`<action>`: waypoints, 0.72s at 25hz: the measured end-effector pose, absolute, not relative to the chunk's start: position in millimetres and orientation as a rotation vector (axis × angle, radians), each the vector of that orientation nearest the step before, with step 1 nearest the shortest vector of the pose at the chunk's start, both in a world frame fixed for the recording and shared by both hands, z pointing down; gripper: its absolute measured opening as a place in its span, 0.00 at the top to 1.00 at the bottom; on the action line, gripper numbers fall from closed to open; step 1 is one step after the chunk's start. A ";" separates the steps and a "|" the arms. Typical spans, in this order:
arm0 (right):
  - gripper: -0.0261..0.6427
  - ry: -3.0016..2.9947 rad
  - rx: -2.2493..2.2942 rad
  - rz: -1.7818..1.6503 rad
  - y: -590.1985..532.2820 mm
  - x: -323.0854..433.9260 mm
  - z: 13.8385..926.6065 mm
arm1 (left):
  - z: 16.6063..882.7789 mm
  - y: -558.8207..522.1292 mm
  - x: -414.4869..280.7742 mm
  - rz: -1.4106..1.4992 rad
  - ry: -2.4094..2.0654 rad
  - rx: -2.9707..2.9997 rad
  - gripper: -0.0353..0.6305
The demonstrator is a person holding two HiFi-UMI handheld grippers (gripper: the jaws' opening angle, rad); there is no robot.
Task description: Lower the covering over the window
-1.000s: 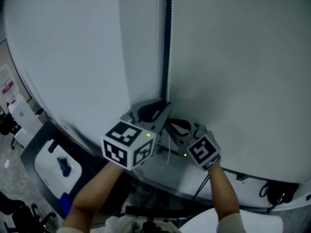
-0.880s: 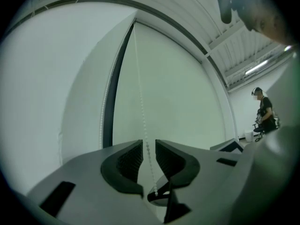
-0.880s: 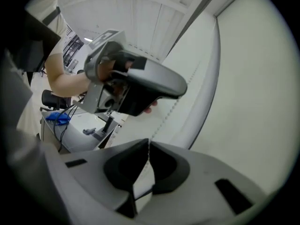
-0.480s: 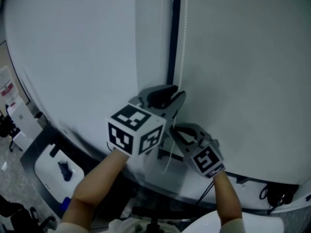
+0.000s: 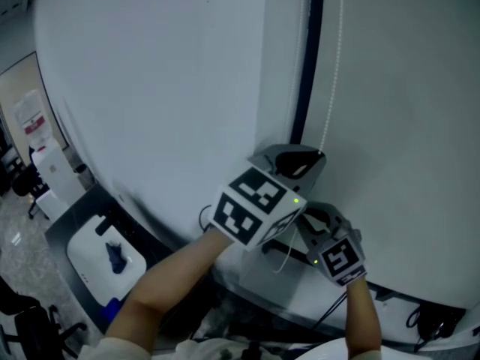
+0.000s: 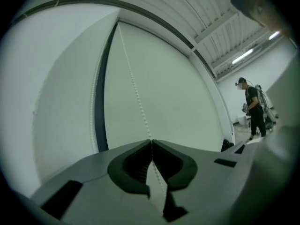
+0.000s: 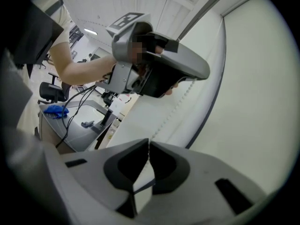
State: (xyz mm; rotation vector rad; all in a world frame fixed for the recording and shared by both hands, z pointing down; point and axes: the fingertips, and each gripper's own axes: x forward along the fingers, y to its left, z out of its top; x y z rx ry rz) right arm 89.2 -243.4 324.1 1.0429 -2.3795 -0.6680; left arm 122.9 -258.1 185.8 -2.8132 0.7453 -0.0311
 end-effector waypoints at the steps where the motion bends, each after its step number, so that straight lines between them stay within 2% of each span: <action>1: 0.93 -2.340 1.022 -0.656 -244.0 89.7 332.6 | 193.7 -256.2 126.6 -0.088 0.732 -2.794 0.90; 12: 0.92 -2.367 0.915 -0.386 -233.8 104.8 415.6 | 292.9 -259.6 125.6 -0.301 0.722 -2.881 0.90; 16: 0.75 -2.618 0.911 -0.143 -215.8 122.3 382.1 | 335.0 -256.7 126.8 -0.417 0.698 -2.920 0.90; 18: 0.75 -2.762 0.982 -0.100 -212.7 138.9 344.4 | 363.0 -254.4 127.0 -0.497 0.682 -2.942 0.90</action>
